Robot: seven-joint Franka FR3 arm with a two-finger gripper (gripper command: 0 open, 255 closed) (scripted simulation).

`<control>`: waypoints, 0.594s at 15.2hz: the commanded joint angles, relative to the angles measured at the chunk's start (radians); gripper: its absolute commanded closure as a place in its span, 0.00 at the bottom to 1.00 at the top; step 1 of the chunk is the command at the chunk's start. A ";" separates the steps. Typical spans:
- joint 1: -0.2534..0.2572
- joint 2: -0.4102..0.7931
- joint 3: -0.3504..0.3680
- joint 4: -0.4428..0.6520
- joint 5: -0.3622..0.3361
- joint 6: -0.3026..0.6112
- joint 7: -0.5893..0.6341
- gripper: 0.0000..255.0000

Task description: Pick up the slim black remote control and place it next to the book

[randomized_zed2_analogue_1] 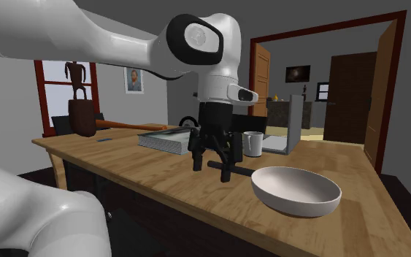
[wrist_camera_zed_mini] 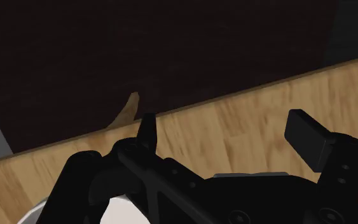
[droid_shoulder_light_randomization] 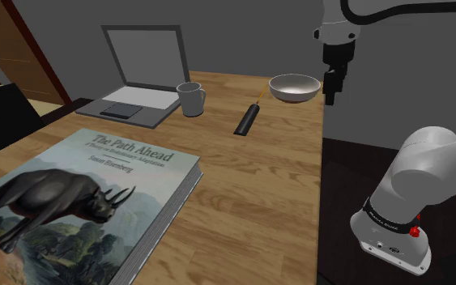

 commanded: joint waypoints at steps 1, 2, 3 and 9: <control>0.000 0.000 0.000 0.000 0.000 0.000 0.000 0.00; -0.009 0.013 0.025 0.003 0.033 0.005 0.069 0.00; -0.018 0.029 0.049 0.007 0.066 0.011 0.137 0.00; -0.077 0.154 0.184 0.062 0.244 0.081 0.536 0.00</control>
